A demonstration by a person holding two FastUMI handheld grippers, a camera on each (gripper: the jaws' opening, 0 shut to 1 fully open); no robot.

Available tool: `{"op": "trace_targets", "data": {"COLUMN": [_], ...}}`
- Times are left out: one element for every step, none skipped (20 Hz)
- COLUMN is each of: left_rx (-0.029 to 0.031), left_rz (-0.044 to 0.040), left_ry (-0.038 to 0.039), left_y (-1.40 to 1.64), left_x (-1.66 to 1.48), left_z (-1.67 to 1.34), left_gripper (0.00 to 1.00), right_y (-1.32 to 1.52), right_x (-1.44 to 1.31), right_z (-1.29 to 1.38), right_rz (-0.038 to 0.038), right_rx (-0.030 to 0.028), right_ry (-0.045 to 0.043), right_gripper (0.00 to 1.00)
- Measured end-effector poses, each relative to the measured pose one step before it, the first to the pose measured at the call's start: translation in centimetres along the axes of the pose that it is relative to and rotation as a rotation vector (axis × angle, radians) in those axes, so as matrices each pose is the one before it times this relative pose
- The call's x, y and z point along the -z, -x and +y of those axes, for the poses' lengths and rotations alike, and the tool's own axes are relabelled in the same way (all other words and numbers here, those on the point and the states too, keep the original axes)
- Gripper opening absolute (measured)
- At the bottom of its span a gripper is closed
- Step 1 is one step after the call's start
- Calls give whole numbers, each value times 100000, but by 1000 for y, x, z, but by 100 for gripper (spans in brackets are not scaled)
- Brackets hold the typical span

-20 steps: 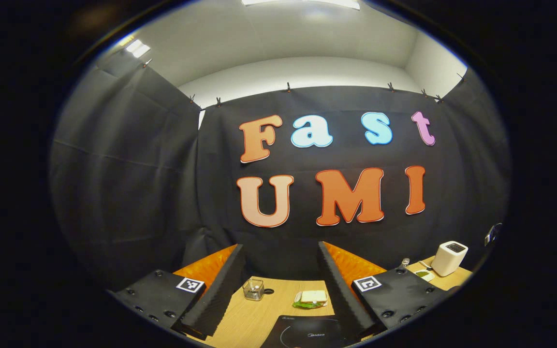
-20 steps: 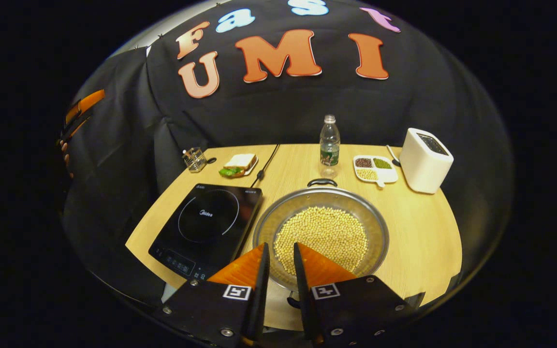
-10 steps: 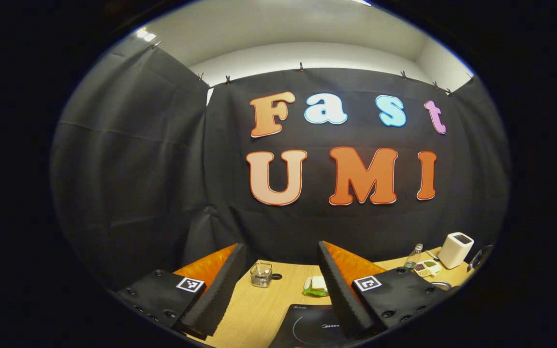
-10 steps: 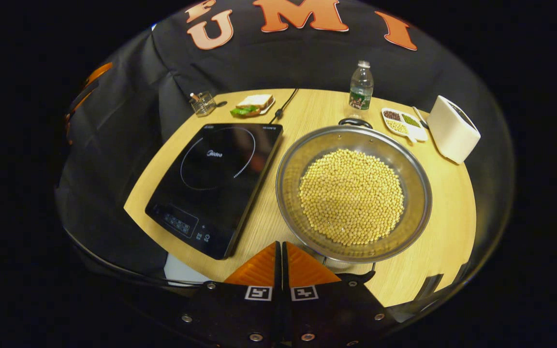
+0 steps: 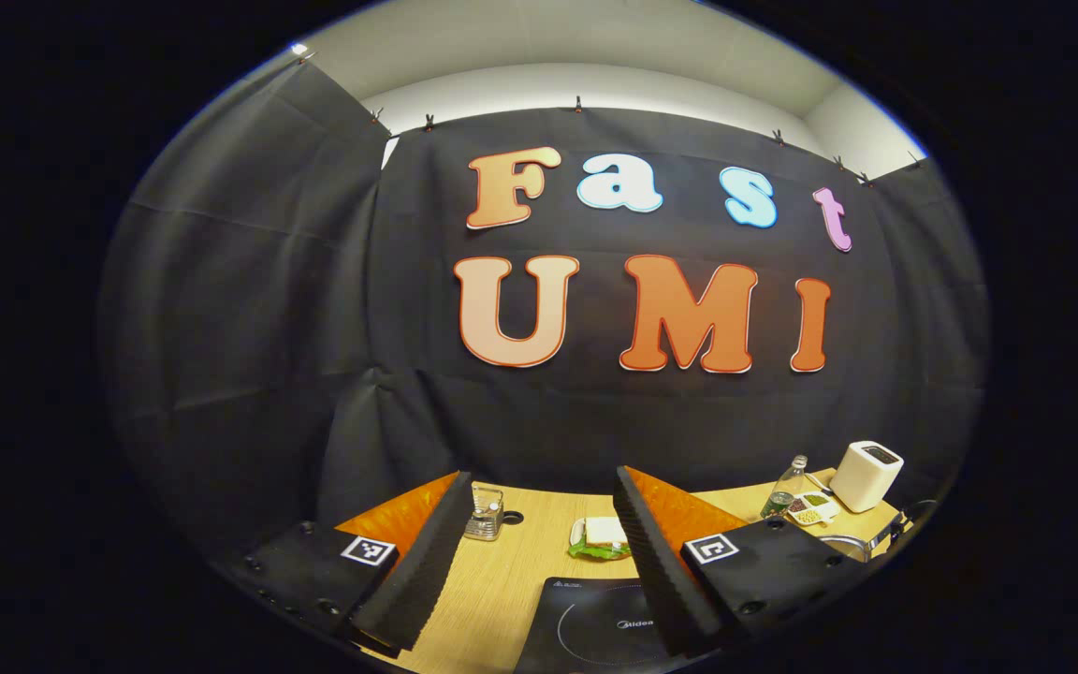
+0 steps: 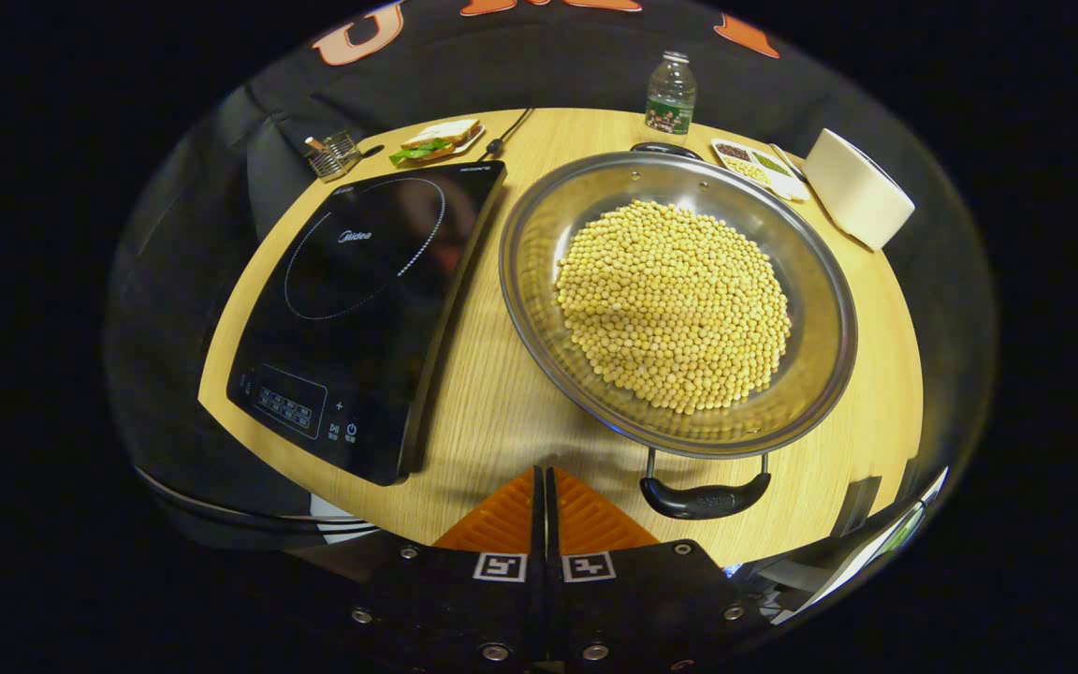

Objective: First push the handle of the pot to place it horizontally, then grasp the pot with both hands and set it on the induction cooktop.

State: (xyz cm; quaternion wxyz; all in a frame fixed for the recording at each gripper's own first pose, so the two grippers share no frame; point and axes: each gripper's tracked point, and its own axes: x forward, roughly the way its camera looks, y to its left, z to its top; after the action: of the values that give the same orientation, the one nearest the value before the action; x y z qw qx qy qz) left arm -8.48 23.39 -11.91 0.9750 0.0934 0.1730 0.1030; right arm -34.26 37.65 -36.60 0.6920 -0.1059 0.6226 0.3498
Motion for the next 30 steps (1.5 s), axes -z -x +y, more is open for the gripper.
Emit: {"op": "trace_targets", "data": {"left_rx": [1103, 1072, 1150, 1150, 723, 471, 205, 49, -190, -439, -542, -959, -692, -202, -233, 304, 354, 810, 975, 700, 666, 874, 1035, 1021, 993, 922, 730, 690, 1035, 724], "left_rz": [-870, -651, -508, -527, -306, -274, 46, -26, -319, -484, -649, -426, -337, -270, -786, -358, -33, 308, 739, 836, 925, 663, 1011, 1167, 1081, 1185, 978, 1216, 1496, 1547], "left_ry": [-1031, -798, -417, -264, -449, -544, -709, -860, -1053, -1023, -548, -220, -269, 97, -298, -459, -226, 518, 996, 1096, 1072, 1067, 753, 354, 44, -161, -260, -182, -199, -283], "left_y": [-38, -63, -27, -54, -34, 54, 41, 45, 186, 189, -140, -27, 242, 238, 181, 34, 131, -147, -104, -195, -167, -144, -163, -279, -272, -276, -233, -172, -336, -373], "left_x": [-88, -202, 88, -25, -97, 11, 55, -6, -168, -225, -355, -279, -224, -319, -421, -340, -62, -101, 37, 13, 133, 16, 211, 469, 243, 237, 95, 196, 261, 272], "left_z": [-242, -305, -370, -313, -156, -161, -105, -118, -277, -305, -168, -435, -476, -886, -760, -931, -897, -954, -911, -880, -788, -907, -972, -980, -886, -735, -736, -629, -758, -848], "left_gripper": [97, 97, 97, 97, 97, 97, 97, 97, 97, 97, 97, 97, 97, 97, 97, 97, 97, 97, 96, 97, 97, 96, 96, 96, 97, 97, 97, 96, 96, 96], "right_y": [-204, -228, -143, -240, -90, -109, -167, 127, -275, -183, -68, -161, 37, 49, 31, 27, 126, 104, 123, -11, 111, 93, 8, 25, 86, -93, 19, 48, -11, -164], "right_x": [28, -2, -41, -102, -41, -274, -147, -286, 121, -56, 90, -15, -113, -17, -86, -131, 98, -179, -247, -321, -157, -279, -214, -372, -322, -271, -313, -439, -362, -551], "right_z": [-291, -246, -180, -315, -376, -504, -317, 91, 212, -115, -220, -530, -749, -713, -431, -531, -648, -709, -663, -769, -794, -662, -799, -823, -859, -632, -677, -747, -625, -516], "right_rz": [367, 570, 818, 747, 629, 196, -13, 481, 1049, 1383, 1140, 639, 508, 455, 385, 483, 505, -39, -102, -346, -175, -162, -362, -86, -111, 588, 256, 177, 2, 72], "right_rx": [1213, 766, 155, 463, 1048, 1053, 219, -2210, -1920, -1523, -604, 189, 393, -99, -937, -1161, -947, -362, 169, 407, 388, 158, 110, -23, -138, 259, 13, 81, 38, -124], "right_ry": [-1488, -2035, -2408, -2057, -1559, -1388, -1686, -2960, -3096, -2066, -675, 97, -88, -833, -1252, -1399, -902, -234, 155, -104, -392, -542, -719, -744, -959, -665, -627, -184, 48, -6], "right_gripper": [0, 0, 0, 0, 0, 0, 0, 0, 0, 0, 0, 0, 0, 0, 0, 0, 0, 0, 0, 0, 0, 0, 0, 0, 0, 0, 0, 0, 0, 0]}}
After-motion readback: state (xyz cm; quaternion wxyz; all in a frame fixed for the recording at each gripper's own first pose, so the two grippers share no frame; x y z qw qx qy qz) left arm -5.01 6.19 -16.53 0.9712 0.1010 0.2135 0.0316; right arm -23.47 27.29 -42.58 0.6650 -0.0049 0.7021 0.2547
